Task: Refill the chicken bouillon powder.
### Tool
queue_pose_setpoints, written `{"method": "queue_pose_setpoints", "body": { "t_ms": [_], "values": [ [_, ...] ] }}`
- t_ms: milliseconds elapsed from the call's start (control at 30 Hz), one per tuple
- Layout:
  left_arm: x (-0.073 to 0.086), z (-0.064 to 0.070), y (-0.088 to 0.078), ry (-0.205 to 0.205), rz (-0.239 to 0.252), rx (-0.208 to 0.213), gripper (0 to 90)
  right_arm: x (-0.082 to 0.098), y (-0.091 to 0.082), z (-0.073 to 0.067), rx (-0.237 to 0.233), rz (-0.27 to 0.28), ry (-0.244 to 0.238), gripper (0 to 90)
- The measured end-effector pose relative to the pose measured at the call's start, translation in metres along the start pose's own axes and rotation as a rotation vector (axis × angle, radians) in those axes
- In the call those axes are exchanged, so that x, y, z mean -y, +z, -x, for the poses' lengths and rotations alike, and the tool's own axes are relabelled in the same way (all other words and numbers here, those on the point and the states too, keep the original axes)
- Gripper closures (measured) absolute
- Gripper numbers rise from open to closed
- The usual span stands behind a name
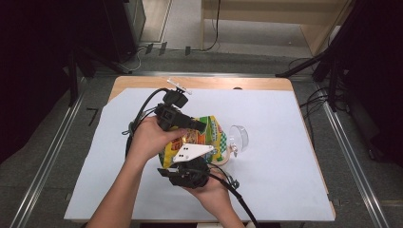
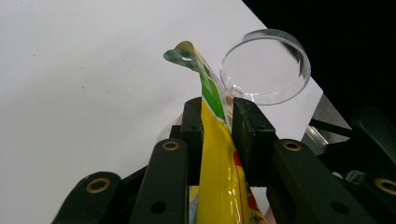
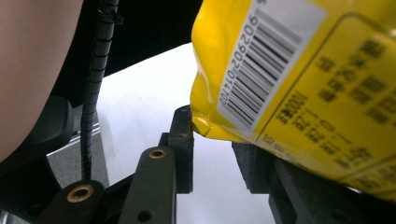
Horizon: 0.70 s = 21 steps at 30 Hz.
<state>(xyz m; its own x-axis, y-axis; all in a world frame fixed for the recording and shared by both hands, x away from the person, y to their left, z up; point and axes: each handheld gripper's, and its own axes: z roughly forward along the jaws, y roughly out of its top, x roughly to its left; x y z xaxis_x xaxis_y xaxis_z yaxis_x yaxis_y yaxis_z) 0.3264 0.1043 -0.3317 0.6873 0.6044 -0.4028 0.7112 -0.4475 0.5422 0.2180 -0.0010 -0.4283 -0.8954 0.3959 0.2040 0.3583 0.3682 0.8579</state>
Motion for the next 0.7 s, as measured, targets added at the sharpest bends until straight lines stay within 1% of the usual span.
{"method": "queue_pose_setpoints", "body": {
  "t_ms": [267, 567, 700],
  "values": [
    [0.0001, 0.0005, -0.0010, 0.005, 0.006, 0.000, 75.5, 0.0001, 0.0003, -0.0005, 0.013, 0.005, -0.006, 70.4],
    [0.0000, -0.0018, -0.0012, -0.001, 0.003, 0.001, 75.4, -0.0006, 0.0007, -0.0020, 0.010, 0.008, 0.000, 70.3],
    [0.0002, -0.0043, -0.0018, -0.012, 0.003, 0.008, 75.3, -0.0014, 0.0010, -0.0027, 0.012, 0.010, -0.005, 70.2]
  ]
}}
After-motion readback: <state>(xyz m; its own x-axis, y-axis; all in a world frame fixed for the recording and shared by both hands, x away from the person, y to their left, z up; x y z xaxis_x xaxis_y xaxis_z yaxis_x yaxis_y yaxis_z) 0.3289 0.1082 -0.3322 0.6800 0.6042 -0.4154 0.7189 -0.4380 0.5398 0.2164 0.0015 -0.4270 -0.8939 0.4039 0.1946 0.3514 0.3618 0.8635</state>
